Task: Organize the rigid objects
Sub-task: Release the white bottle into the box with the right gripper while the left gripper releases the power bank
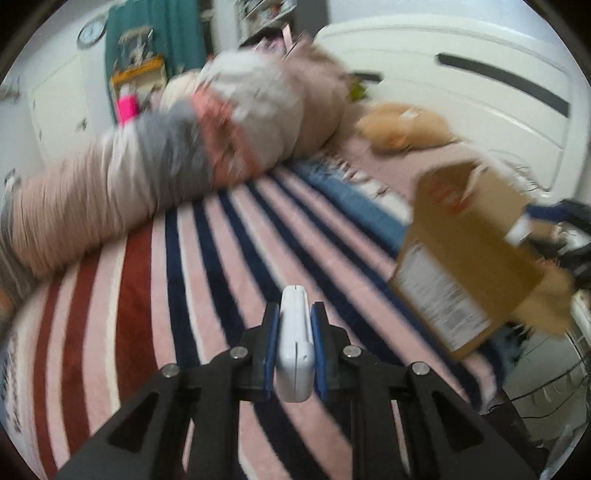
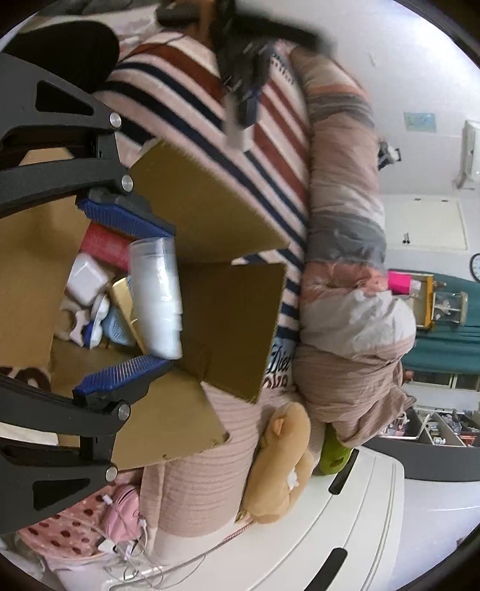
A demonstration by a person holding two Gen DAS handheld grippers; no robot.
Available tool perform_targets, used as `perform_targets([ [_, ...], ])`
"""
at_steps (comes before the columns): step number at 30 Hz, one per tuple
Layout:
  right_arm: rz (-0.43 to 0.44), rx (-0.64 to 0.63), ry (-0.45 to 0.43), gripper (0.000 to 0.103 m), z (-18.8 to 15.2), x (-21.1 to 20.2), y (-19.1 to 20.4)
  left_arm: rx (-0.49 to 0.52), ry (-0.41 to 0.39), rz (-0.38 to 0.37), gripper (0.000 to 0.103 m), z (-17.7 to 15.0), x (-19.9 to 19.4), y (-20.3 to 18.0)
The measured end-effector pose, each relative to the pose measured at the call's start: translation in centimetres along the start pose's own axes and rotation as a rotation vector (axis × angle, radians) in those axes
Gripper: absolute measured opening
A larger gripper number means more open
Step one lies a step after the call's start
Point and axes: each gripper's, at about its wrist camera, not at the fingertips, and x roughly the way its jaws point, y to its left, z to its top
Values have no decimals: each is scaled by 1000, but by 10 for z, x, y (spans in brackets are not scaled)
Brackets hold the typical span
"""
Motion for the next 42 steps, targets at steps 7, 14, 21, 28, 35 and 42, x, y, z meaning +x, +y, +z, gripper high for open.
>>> perform_targets([
  [7, 32, 14, -21, 69, -10, -3, -15, 123, -116, -146, 15, 67, -43, -70],
  [14, 51, 0, -30, 69, -19, -6, -28, 171, 9, -348, 15, 91, 4, -134],
  [21, 43, -33, -17, 69, -30, -1, -33, 180, 151, -369, 21, 82, 49, -159],
  [28, 37, -29, -13, 70, -31, 0, -37, 134, 101, -331, 72, 83, 38, -144],
  [35, 55, -26, -73, 88, -24, -10, -36, 36, -94, -187, 102, 76, -13, -106],
  [42, 194, -27, -284, 103, -4, -41, -24, -131, -275, 87, 102, 51, -64, -63],
])
